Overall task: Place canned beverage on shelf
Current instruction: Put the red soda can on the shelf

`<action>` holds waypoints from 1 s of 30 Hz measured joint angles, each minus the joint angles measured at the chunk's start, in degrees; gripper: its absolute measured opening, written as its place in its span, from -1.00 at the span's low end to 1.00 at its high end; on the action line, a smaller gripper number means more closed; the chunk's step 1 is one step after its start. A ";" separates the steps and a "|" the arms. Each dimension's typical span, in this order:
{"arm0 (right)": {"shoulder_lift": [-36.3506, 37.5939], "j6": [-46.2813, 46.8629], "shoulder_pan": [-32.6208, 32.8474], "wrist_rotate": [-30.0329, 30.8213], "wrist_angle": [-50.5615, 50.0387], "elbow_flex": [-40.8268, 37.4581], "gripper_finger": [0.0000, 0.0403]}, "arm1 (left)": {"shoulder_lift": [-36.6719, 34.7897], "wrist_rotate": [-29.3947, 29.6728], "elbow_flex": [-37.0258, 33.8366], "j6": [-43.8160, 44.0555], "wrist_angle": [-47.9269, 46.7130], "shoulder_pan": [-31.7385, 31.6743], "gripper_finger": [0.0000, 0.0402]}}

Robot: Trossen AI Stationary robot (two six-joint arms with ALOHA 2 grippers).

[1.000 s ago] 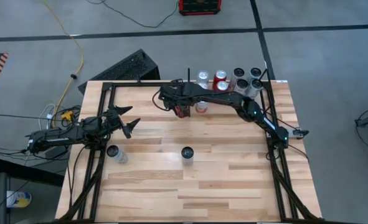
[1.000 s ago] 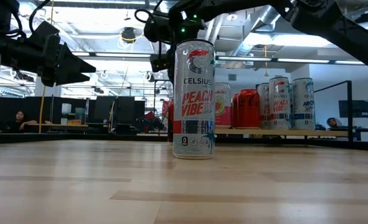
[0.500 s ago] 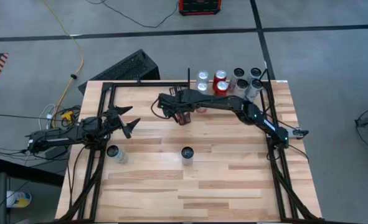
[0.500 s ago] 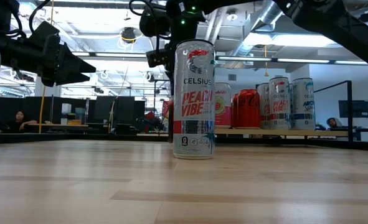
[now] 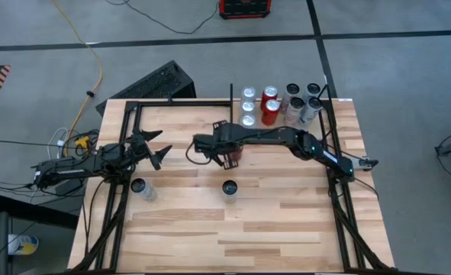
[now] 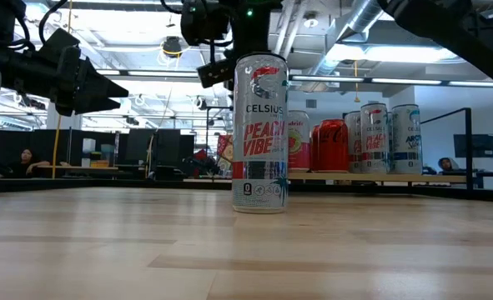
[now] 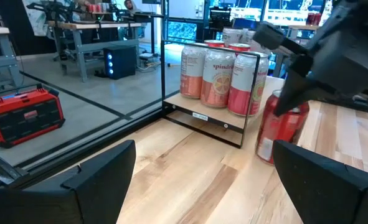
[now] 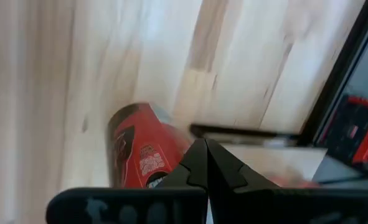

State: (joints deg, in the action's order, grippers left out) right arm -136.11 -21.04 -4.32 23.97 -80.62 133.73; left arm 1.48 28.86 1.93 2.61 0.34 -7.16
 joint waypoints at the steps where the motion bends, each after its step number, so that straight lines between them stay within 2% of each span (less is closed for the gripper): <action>1: 0.00 1.34 0.35 0.29 -1.16 0.00 -0.91 | 0.01 0.01 0.00 0.00 0.00 0.00 0.80; 9: 0.92 12.59 2.03 0.24 -9.37 -0.11 -0.91 | 0.02 0.02 0.01 0.00 0.00 0.02 0.80; 26: 11.68 26.10 8.93 0.00 -9.38 -0.04 -0.91 | 0.02 0.01 0.01 0.00 0.01 0.01 0.80; 30: 16.25 30.19 11.31 2.47 -9.06 -0.84 -0.91 | 0.01 0.01 0.01 0.00 0.00 0.01 0.80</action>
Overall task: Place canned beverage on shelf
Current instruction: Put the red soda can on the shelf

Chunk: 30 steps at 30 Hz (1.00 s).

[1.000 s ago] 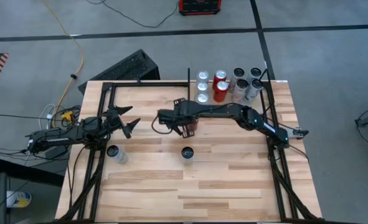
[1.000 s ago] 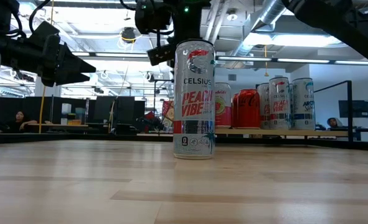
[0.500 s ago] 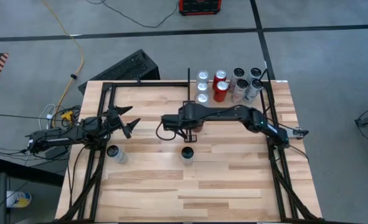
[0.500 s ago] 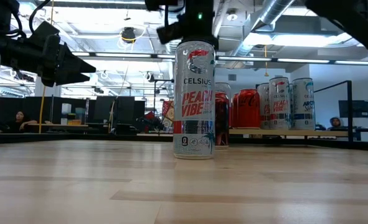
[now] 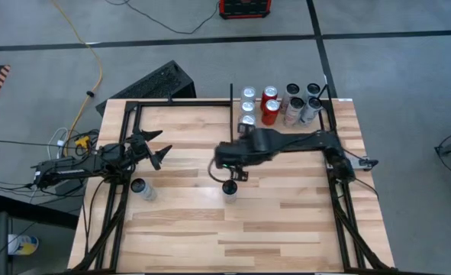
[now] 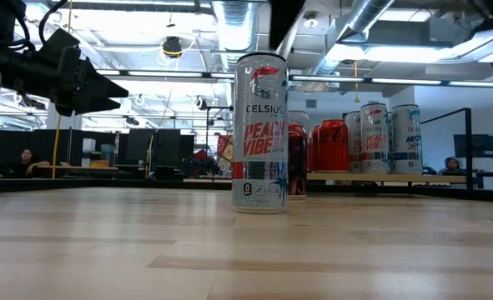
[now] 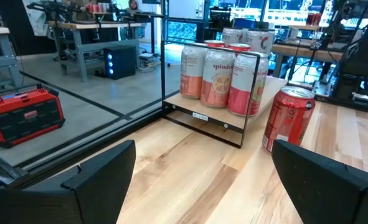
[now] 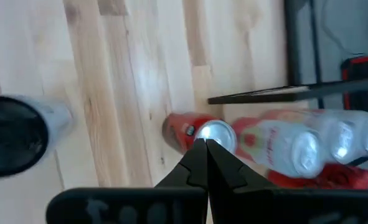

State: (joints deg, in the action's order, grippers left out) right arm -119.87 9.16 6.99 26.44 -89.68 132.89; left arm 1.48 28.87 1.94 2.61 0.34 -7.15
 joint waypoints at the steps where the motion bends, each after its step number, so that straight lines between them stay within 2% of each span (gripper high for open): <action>1: 1.61 0.97 0.72 1.07 0.51 -1.40 -0.91 | -0.01 0.01 -0.01 0.00 0.00 -0.01 0.80; 4: 8.22 4.67 2.88 3.70 5.23 -9.84 -0.91 | 0.01 0.01 -0.01 0.00 0.00 -0.01 0.80; 7: 16.84 7.70 4.84 5.24 15.05 -23.56 -0.91 | 0.01 0.01 0.01 0.00 0.00 -0.01 0.80; 13: 34.84 8.54 6.07 6.51 51.63 -54.97 -0.89 | -0.01 0.01 -0.01 0.00 0.00 0.01 0.80; 16: 39.86 7.65 5.07 6.37 68.12 -65.40 -0.86 | -0.01 0.01 -0.01 0.00 0.00 0.00 0.80; 20: 41.50 4.03 3.54 5.62 76.60 -71.37 -0.85 | -0.01 0.00 0.01 0.00 0.00 0.01 0.80; 26: 38.92 3.88 1.40 5.14 77.42 -71.76 -0.88 | 0.00 -0.01 0.00 0.00 0.00 -0.01 0.80; 30: 36.84 5.24 0.82 4.96 78.42 -71.79 -0.79 | 0.01 -0.01 -0.01 0.00 0.00 -0.01 0.80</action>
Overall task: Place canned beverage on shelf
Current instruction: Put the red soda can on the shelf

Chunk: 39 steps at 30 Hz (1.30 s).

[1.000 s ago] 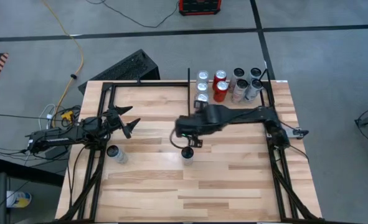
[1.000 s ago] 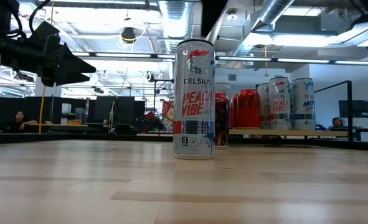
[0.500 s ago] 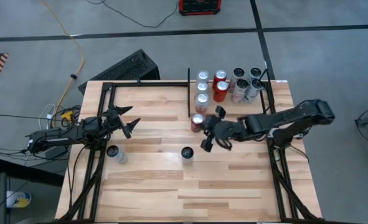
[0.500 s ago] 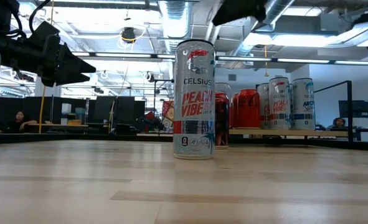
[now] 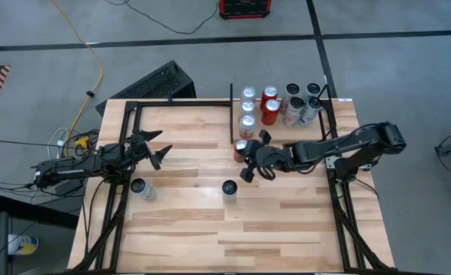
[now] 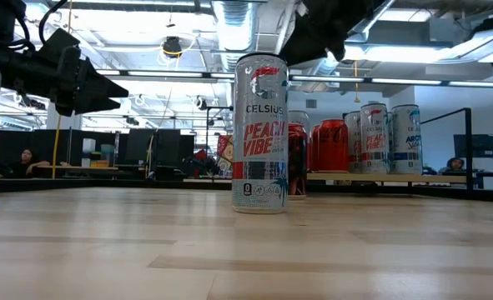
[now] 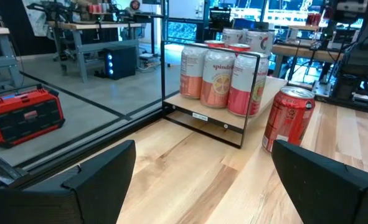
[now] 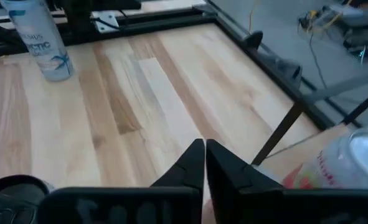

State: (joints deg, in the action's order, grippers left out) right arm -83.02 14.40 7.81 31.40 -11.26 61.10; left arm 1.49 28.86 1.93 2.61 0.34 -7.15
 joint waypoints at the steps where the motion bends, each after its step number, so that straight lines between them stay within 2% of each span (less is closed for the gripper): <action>1: -0.34 0.87 0.00 0.02 -0.10 0.00 -0.76 | -0.02 0.00 0.00 0.00 0.00 0.02 0.80; 7: -0.55 5.08 -0.04 0.32 -1.24 0.02 -0.41 | -0.01 0.00 0.00 0.00 0.00 0.01 0.80; 15: -0.68 9.12 -0.63 1.43 -3.25 -0.48 0.43 | 0.01 0.00 0.00 0.00 0.00 -0.01 0.80; 21: -0.71 7.99 -0.63 2.07 -4.73 -0.48 0.85 | -0.01 0.00 0.01 0.00 0.00 0.01 0.80; 25: -2.38 5.32 0.36 6.37 -4.33 -2.04 0.97 | 0.01 0.03 0.00 0.00 0.00 0.01 0.80; 27: -2.09 4.85 0.67 9.10 -0.03 -5.56 0.98 | -0.02 -0.01 0.01 0.00 0.00 0.02 0.80; 31: -1.39 6.95 -0.09 8.37 9.39 -14.28 0.95 | 0.05 -0.02 0.00 0.00 0.00 0.02 0.80; 33: -0.43 5.99 -0.17 8.36 18.38 -17.12 0.95 | 0.05 -0.02 0.00 0.00 0.00 -0.01 0.80; 36: 0.56 3.69 -0.47 7.62 26.81 -20.53 0.95 | 0.05 -0.02 0.00 0.00 0.00 -0.01 0.80; 39: 0.33 3.29 -1.28 7.42 29.25 -22.26 0.95 | 0.05 -0.04 0.00 0.00 0.00 -0.01 0.80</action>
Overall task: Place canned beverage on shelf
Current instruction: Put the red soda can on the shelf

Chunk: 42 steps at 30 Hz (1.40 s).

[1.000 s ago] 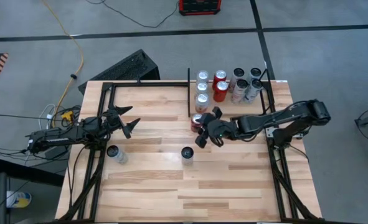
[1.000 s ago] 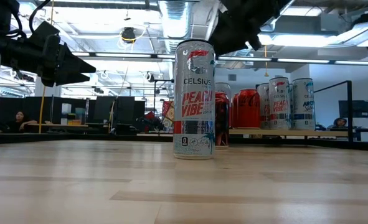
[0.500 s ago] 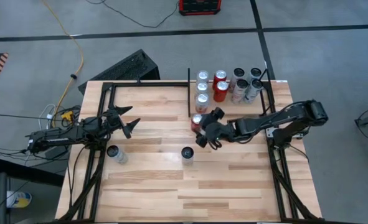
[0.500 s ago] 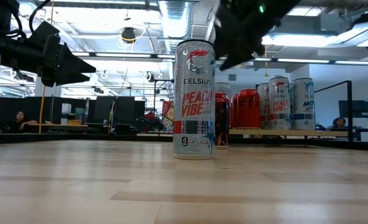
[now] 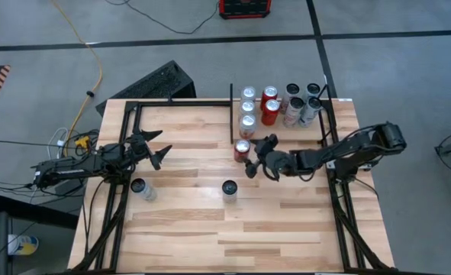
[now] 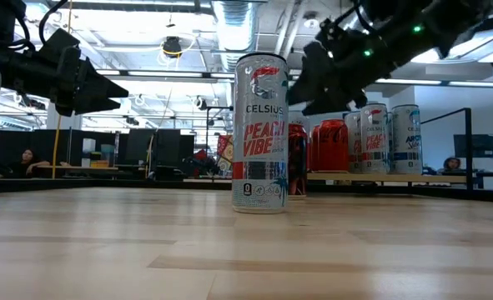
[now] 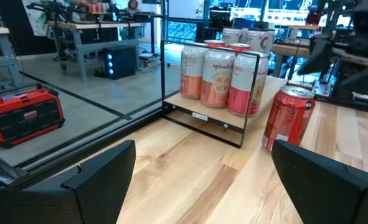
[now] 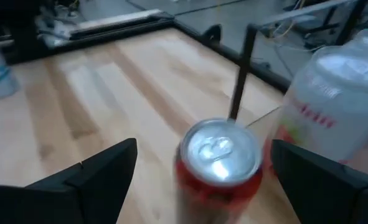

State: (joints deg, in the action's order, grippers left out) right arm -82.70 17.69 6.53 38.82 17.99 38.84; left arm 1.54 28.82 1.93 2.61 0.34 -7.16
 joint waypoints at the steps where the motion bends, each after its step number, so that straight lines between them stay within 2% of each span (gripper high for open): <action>1: 0.00 -0.14 -0.17 0.08 0.76 0.17 0.95 | 0.00 0.04 0.02 0.00 0.00 0.00 0.80; 13: -0.23 -0.16 -3.59 0.11 2.85 0.27 0.95 | -0.04 0.02 0.00 0.00 0.00 0.01 0.80; 33: -11.37 0.41 -4.89 -0.03 11.32 0.28 0.95 | -0.04 0.04 0.00 0.00 0.00 0.01 0.80; 42: -13.22 0.92 -5.14 -0.06 11.18 1.88 0.95 | -0.04 0.05 0.00 0.00 0.00 0.00 0.80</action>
State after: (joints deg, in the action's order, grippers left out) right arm -95.92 18.61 1.39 38.76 29.17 40.73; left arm 1.50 28.87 1.94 2.61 0.34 -7.16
